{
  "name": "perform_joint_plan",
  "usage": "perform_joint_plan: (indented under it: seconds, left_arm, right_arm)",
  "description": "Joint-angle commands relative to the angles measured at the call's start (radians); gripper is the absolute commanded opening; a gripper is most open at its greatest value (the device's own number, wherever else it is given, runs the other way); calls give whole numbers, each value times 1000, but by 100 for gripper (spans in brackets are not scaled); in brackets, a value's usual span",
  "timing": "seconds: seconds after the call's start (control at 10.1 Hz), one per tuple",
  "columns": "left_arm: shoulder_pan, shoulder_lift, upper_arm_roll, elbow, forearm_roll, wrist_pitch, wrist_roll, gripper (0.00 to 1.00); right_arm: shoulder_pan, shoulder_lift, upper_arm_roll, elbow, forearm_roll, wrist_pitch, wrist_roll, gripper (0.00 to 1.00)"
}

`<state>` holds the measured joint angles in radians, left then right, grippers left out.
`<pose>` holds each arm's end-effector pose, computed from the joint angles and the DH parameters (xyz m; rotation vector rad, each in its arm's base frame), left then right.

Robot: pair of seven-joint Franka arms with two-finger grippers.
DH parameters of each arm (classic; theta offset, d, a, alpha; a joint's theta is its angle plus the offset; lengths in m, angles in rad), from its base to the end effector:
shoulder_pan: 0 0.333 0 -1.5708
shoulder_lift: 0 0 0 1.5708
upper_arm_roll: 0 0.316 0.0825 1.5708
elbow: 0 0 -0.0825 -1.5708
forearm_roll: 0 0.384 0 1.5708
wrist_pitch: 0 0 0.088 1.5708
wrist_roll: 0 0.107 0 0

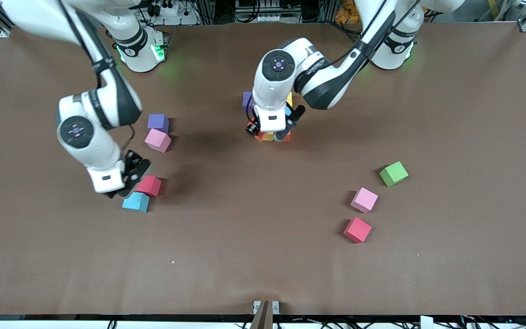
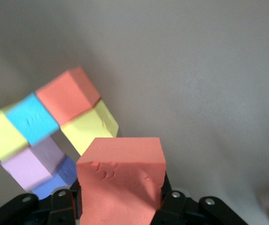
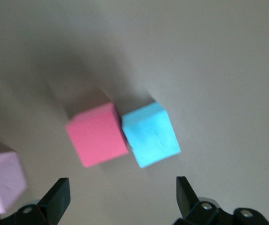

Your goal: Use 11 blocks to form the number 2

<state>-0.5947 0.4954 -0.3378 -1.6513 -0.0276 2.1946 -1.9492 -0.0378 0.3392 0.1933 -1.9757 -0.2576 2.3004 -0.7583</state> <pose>0.4281 -0.5318 0.3455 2.6058 1.5546 -0.2566 0.6026 0.0845 0.2997 2.5939 1.5476 -0.0626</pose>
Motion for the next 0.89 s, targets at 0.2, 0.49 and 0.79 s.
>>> perform_joint_plan:
  seconds: [0.2,0.49,0.79]
  left_arm:
    - [-72,86,11,28,-15,132,-319,55]
    - [-94,104,13,15,-15,180,-411,55]
    - [-125,109,17,-25,-6,214,-526,55]
  right_arm:
    - [-42,11,18,-72,94,54,-45,100]
    - [-59,-83,18,-224,218,56,40,100]
    - [-47,-178,46,-276,218,-30,517,100]
